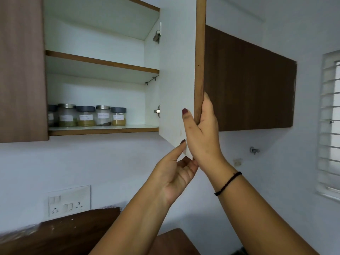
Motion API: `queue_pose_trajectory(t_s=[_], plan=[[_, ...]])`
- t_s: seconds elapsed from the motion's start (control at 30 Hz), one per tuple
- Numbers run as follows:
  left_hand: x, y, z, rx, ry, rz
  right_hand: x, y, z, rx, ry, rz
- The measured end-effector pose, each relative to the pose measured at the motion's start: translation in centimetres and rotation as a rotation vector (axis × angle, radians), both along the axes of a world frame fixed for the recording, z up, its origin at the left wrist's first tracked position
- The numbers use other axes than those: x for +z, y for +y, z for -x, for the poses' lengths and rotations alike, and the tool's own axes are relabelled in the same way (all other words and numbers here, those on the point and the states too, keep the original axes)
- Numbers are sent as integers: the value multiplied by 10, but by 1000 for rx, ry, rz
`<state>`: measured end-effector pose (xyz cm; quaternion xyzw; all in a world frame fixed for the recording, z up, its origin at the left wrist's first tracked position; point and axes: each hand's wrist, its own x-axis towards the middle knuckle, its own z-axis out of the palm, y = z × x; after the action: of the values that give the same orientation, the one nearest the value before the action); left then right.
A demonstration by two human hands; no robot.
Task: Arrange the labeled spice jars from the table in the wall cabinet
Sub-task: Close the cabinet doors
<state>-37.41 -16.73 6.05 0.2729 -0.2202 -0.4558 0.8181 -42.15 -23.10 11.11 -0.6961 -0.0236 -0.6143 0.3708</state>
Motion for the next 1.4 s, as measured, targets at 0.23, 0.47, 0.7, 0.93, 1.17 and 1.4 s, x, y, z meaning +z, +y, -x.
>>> queue_pose_trajectory(t_s=[0.23,0.47,0.7,0.93,1.17,1.4], plan=[[7,46,-30,-13,-124,-45,1,48,-30,99,-37,-2],[4,93,-68,40,-353,-90,2,84,-68,81,-19,35],[-9,124,-100,411,-784,-172,-3,112,-112,23,-46,55],[-11,154,-126,776,-997,50,-8,141,-146,-32,-24,72],[-18,163,-147,1060,-1213,54,-15,156,-167,-71,-35,105],[-15,176,-168,1286,-1504,-36,-18,158,-185,-46,-33,161]])
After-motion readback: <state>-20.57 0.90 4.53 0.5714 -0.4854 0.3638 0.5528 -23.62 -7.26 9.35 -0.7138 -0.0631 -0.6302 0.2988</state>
